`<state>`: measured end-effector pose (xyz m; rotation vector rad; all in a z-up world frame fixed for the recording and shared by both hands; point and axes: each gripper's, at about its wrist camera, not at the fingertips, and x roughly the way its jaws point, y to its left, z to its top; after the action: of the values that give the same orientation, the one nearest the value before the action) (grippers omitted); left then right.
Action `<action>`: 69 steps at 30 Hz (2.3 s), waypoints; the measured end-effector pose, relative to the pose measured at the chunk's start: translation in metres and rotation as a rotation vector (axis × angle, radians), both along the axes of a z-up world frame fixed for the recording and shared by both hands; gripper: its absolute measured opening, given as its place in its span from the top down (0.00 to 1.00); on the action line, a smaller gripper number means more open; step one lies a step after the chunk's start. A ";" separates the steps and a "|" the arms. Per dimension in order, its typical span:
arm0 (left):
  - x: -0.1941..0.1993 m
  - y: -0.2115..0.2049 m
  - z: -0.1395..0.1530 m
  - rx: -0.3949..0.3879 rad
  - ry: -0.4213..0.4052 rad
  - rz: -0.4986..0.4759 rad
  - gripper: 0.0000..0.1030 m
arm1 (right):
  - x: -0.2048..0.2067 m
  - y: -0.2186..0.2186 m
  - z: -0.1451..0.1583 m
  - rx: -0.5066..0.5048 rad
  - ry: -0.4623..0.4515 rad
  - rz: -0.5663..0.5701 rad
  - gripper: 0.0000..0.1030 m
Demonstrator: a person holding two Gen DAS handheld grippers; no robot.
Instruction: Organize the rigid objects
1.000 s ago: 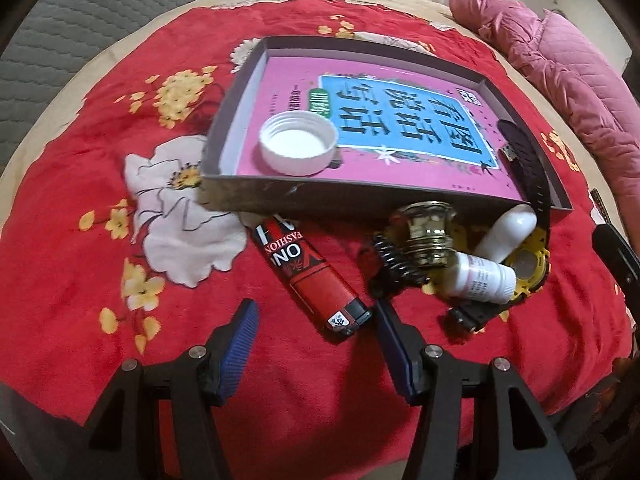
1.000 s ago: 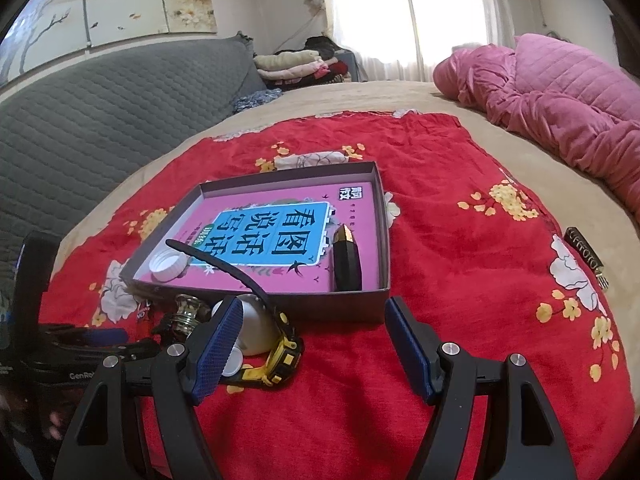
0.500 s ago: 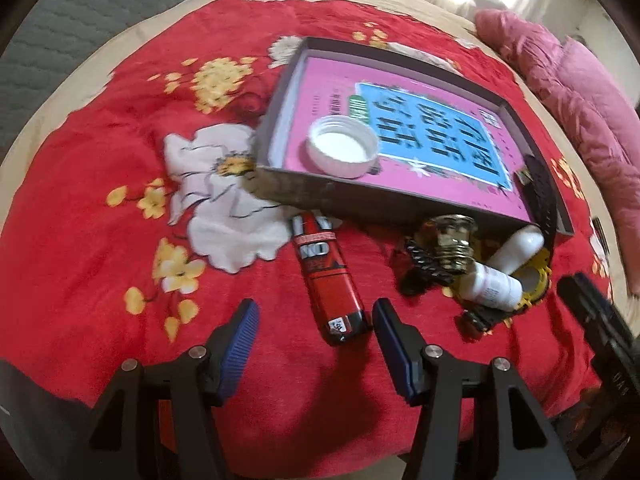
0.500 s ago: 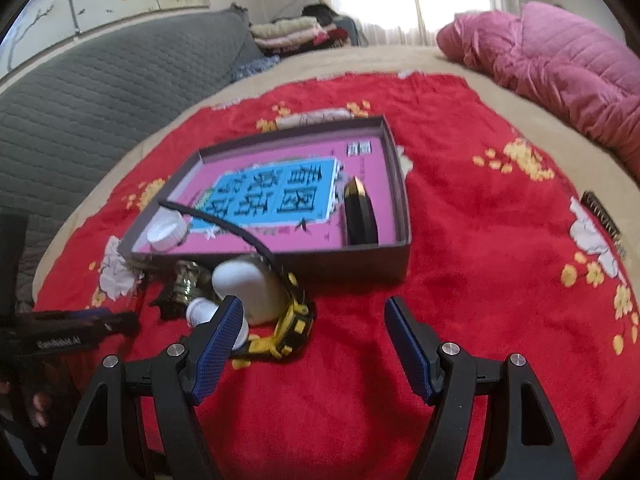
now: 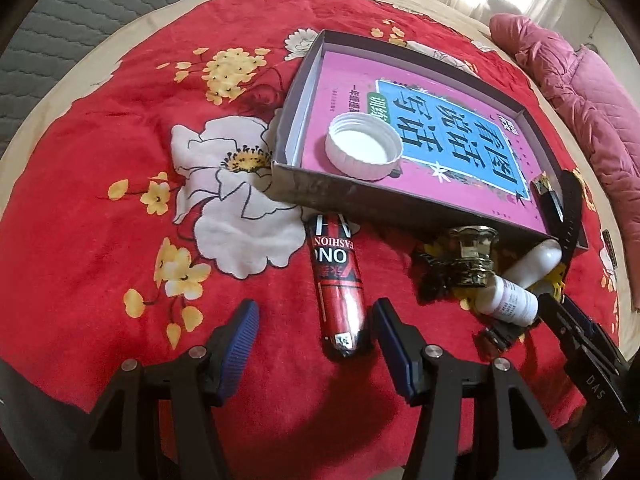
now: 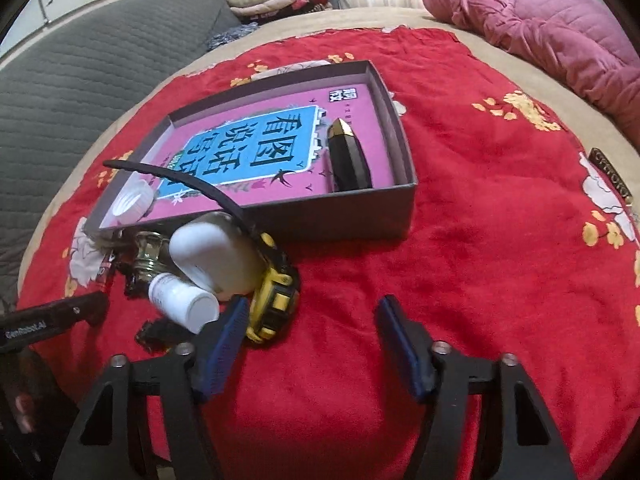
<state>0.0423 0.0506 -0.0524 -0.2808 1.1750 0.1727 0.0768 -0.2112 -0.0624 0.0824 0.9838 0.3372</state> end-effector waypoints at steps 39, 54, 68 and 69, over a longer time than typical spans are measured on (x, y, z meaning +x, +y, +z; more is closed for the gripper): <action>0.005 0.005 0.005 -0.005 -0.170 -0.085 0.78 | 0.006 -0.019 0.000 0.161 -0.008 0.019 0.83; -0.005 0.005 0.030 -0.030 -0.243 -0.093 0.78 | 0.002 -0.037 0.017 0.239 -0.078 -0.015 0.84; -0.008 -0.005 0.046 0.005 -0.296 -0.110 0.78 | 0.002 -0.046 0.032 0.337 -0.129 -0.013 0.84; -0.008 -0.006 0.047 0.008 -0.298 -0.111 0.78 | 0.002 -0.047 0.032 0.341 -0.131 -0.015 0.84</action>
<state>0.0346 0.0451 -0.0058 -0.2241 0.8918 0.0360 0.0788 -0.2582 -0.0303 0.3727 0.7884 0.4888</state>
